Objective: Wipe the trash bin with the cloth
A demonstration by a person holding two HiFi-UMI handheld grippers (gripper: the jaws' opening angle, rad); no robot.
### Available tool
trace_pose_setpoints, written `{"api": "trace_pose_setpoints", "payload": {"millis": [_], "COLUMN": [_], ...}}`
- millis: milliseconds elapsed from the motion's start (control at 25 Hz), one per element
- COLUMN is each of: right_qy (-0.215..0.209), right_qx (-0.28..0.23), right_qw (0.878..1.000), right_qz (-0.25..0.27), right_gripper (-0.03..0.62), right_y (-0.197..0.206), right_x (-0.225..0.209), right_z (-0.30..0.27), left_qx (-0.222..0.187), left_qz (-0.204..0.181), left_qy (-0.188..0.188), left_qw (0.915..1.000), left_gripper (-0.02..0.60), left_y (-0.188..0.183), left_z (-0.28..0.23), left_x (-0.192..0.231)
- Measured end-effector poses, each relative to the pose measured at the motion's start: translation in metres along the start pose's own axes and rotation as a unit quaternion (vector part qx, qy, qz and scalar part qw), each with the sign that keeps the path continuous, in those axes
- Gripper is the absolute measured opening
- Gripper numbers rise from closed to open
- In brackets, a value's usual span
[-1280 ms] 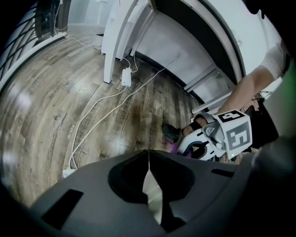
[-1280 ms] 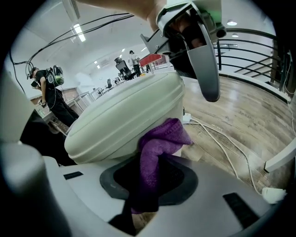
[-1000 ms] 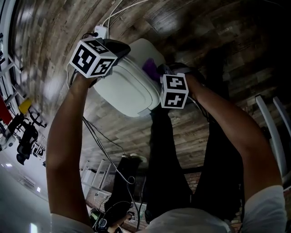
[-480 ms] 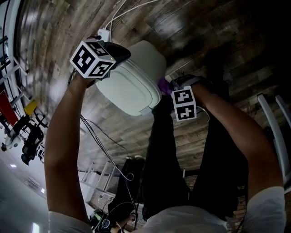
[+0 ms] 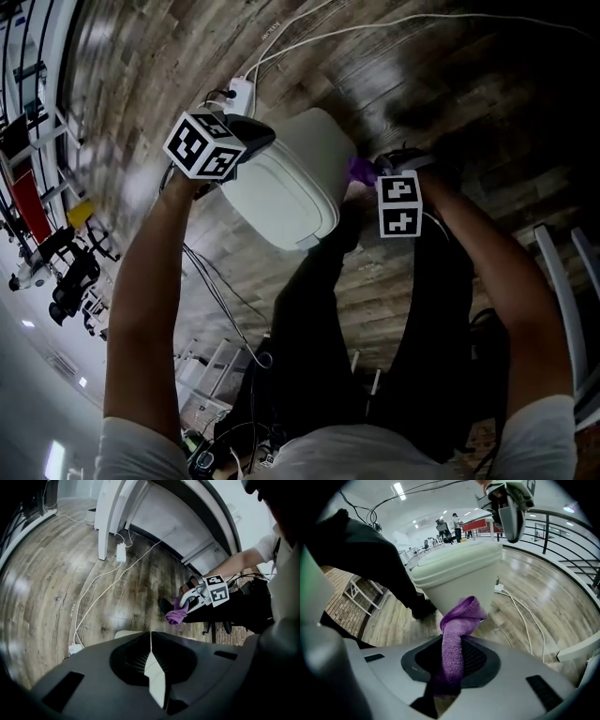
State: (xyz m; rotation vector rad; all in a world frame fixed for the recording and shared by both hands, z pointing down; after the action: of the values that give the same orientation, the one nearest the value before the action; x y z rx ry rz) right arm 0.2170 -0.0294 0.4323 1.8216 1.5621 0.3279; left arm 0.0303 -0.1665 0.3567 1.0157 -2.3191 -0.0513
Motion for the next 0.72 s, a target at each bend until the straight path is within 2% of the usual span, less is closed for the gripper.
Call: {"api": "trace_pose_setpoints", "payload": {"millis": [280,440,560,720], "right_qy": [0.076,0.138,0.152,0.15], "right_qx": [0.014,0.021,0.012,-0.002], "right_qw": [0.997,0.989,0.984,0.986], "right_qz": [-0.017,-0.057,-0.089,-0.077], "right_gripper": [0.101,0.101,0.101,0.101], "right_y": [-0.002,-0.012,-0.029,-0.059], "right_x": [-0.058,-0.1,-0.121,-0.157], "right_z": [-0.014,-0.035,-0.06,-0.084], "left_qx": [-0.014,-0.036,-0.041,-0.051], "left_qz": [-0.024,-0.059,-0.063,-0.065], "left_qy": [0.002,0.021,0.038,0.068], "left_qw": [0.9996,0.9974,0.9964,0.9943], "left_gripper": [0.009,0.009,0.009,0.009], "left_y": [0.018,0.014,0.02,0.019], "left_z": [0.006,0.001,-0.008,-0.015], "left_x": [0.044,0.081,0.096,0.106]}}
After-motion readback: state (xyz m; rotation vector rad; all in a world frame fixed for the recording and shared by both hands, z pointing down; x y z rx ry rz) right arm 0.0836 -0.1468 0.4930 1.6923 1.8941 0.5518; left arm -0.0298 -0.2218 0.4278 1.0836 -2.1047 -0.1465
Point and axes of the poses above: the fingertips, and each gripper's own axes: z backward along the fingers, x to its left, y out of its underside, the point moved 5 cm from there along z, backward along the fingers, and after that the axes turned 13 degrees about -x, right-handed, at the moved point
